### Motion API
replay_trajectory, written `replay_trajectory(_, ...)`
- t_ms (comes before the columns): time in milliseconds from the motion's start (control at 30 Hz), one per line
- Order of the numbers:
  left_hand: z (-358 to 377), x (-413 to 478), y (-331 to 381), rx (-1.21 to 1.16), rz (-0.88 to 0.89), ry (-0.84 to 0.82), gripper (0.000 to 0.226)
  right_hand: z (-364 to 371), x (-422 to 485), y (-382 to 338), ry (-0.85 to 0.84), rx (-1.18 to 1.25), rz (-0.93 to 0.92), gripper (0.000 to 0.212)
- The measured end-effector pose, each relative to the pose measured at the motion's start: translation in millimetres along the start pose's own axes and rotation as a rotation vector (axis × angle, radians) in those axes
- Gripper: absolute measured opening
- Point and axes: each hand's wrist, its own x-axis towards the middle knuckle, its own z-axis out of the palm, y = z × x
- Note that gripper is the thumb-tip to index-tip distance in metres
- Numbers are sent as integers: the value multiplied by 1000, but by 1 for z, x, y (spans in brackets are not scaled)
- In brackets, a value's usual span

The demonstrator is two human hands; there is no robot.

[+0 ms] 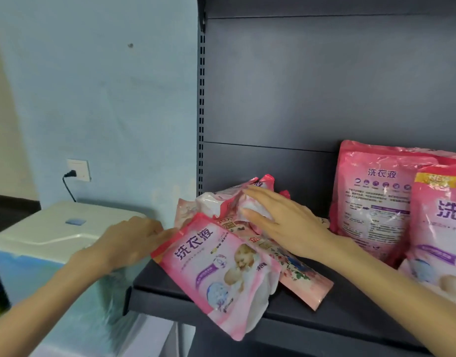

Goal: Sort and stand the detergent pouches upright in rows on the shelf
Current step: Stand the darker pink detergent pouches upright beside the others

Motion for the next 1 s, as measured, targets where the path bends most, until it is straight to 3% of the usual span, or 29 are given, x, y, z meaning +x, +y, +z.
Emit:
replay_trajectory(267, 14, -1, -14, -225, 39, -15, 33, 17, 5, -39, 7, 60, 27, 53)
replay_trajectory(533, 21, 20, -10, -219, 97, -147, 50, 32, -9, -35, -83, 64, 147, 44)
replay_trajectory(800, 28, 29, -9, -672, 47, -118, 25, 32, -11, -30, -119, 71, 162, 48)
replay_trajectory(1000, 27, 32, -7, -776, -9, -197, 26, 33, -6, -30, -162, 74, 128, 50)
